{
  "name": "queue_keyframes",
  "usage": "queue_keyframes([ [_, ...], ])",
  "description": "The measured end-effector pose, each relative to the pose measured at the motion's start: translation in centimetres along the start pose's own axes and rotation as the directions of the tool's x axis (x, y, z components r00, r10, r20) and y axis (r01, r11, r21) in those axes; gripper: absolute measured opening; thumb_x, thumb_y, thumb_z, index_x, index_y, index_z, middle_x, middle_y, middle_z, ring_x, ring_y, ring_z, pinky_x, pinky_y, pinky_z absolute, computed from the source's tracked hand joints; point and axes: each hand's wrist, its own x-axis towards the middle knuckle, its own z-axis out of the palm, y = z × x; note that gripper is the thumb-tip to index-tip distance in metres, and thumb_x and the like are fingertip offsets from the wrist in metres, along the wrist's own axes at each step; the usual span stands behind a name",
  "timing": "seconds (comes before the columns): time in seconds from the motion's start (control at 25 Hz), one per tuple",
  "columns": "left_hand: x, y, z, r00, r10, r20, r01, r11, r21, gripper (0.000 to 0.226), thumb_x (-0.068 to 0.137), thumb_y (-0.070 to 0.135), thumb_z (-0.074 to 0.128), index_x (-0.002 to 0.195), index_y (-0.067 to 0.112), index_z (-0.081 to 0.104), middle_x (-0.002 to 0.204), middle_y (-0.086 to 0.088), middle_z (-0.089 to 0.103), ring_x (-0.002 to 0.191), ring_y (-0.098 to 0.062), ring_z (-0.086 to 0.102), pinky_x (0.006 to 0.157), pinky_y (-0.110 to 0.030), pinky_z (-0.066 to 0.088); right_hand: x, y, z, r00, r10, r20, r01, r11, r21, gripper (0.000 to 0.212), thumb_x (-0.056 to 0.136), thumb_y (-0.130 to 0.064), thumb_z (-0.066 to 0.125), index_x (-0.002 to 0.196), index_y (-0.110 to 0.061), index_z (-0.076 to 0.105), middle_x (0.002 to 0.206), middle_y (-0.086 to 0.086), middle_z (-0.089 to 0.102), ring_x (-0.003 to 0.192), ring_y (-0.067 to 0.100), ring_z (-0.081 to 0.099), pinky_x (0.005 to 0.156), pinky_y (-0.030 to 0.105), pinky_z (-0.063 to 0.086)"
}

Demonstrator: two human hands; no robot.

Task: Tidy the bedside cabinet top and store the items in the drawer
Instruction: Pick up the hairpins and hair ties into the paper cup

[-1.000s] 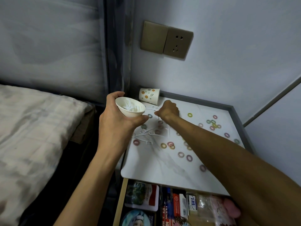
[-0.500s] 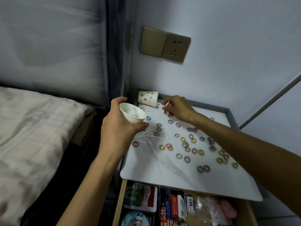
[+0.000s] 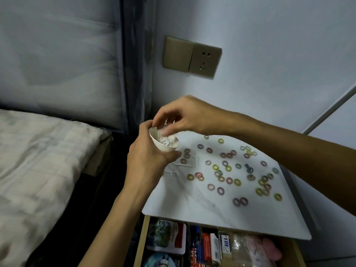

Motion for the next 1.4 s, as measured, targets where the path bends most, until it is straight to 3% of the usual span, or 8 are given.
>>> queue_keyframes([
  [0.12,0.2,-0.2,-0.5,0.999,-0.002,-0.044,0.002,1.0,-0.002,0.084,0.059,0.021,0.09,0.131,0.029,0.047,0.104,0.011,0.061,0.094,-0.01,0.058,0.063,-0.007,0.041,0.4,4.3,0.0,0.963,0.16,-0.219,-0.117,0.974,0.195,0.016,0.091,-0.012,0.064,0.105,-0.011,0.072,0.098,0.002,0.074,0.087,0.011,0.069,0.084,0.026,0.056],
  [0.28,0.6,-0.7,-1.6,0.993,0.004,-0.117,-0.004,1.0,0.002,0.084,0.059,0.022,0.091,0.131,0.028,0.047,0.103,0.012,0.059,0.096,-0.01,0.057,0.07,-0.01,0.041,1.7,11.8,4.7,0.921,0.349,-0.174,-0.385,0.882,-0.271,0.028,0.094,-0.009,0.059,0.12,-0.014,0.067,0.116,0.006,0.069,0.102,0.015,0.065,0.088,0.022,0.047],
  [0.52,1.2,-1.2,-2.0,0.987,-0.024,-0.157,0.021,1.0,-0.018,0.085,0.059,0.024,0.09,0.132,0.028,0.047,0.107,0.01,0.06,0.101,-0.011,0.057,0.073,-0.015,0.042,4.3,14.5,10.3,0.907,0.347,-0.239,-0.421,0.732,-0.536,0.036,0.088,-0.004,0.06,0.124,-0.01,0.06,0.123,0.014,0.059,0.105,0.035,0.061,0.078,0.035,0.049],
  [0.68,1.2,-1.3,-2.0,0.987,-0.029,-0.157,0.025,0.999,-0.026,0.084,0.059,0.024,0.09,0.132,0.027,0.047,0.108,0.009,0.06,0.101,-0.012,0.058,0.074,-0.016,0.043,4.6,14.7,10.7,0.827,0.444,-0.345,-0.562,0.671,-0.484,0.024,0.088,-0.005,0.062,0.112,-0.008,0.062,0.116,0.016,0.061,0.098,0.034,0.063,0.078,0.036,0.051],
  [0.92,0.9,-0.6,-1.5,0.991,-0.01,-0.133,0.005,0.999,-0.035,0.083,0.06,0.025,0.091,0.131,0.026,0.048,0.106,0.01,0.058,0.1,-0.011,0.057,0.076,-0.015,0.043,1.8,14.8,8.7,0.79,0.546,-0.28,-0.609,0.64,-0.468,0.02,0.096,-0.017,0.055,0.113,-0.007,0.06,0.116,0.013,0.063,0.104,0.031,0.06,0.071,0.032,0.039],
  [1.12,0.8,-0.2,-0.9,0.993,-0.017,-0.118,0.01,0.998,-0.06,0.085,0.06,0.025,0.091,0.132,0.026,0.047,0.113,0.006,0.059,0.106,-0.014,0.057,0.081,-0.019,0.047,-2.0,14.4,7.9,0.59,0.767,-0.252,-0.799,0.599,-0.046,0.017,0.09,-0.023,0.06,0.091,-0.006,0.062,0.095,0.014,0.068,0.091,0.033,0.065,0.066,0.028,0.045],
  [1.24,0.6,0.2,-0.3,0.995,-0.033,-0.092,0.024,0.996,-0.09,0.084,0.061,0.022,0.09,0.133,0.027,0.046,0.114,0.007,0.058,0.104,-0.013,0.056,0.061,-0.002,0.042,-3.6,12.8,9.4,0.547,0.799,-0.248,-0.824,0.566,0.007,0.028,0.087,-0.028,0.069,0.099,-0.004,0.063,0.1,0.014,0.069,0.092,0.03,0.066,0.069,0.029,0.048],
  [1.4,0.2,0.5,0.1,0.997,-0.036,-0.072,0.029,0.994,-0.108,0.085,0.061,0.021,0.09,0.133,0.027,0.046,0.116,0.005,0.059,0.105,-0.014,0.057,0.063,-0.005,0.043,-4.1,11.1,10.9,0.524,0.807,-0.274,-0.84,0.542,-0.011,0.038,0.086,-0.034,0.072,0.109,-0.005,0.061,0.106,0.012,0.067,0.093,0.029,0.065,0.071,0.032,0.05],
])
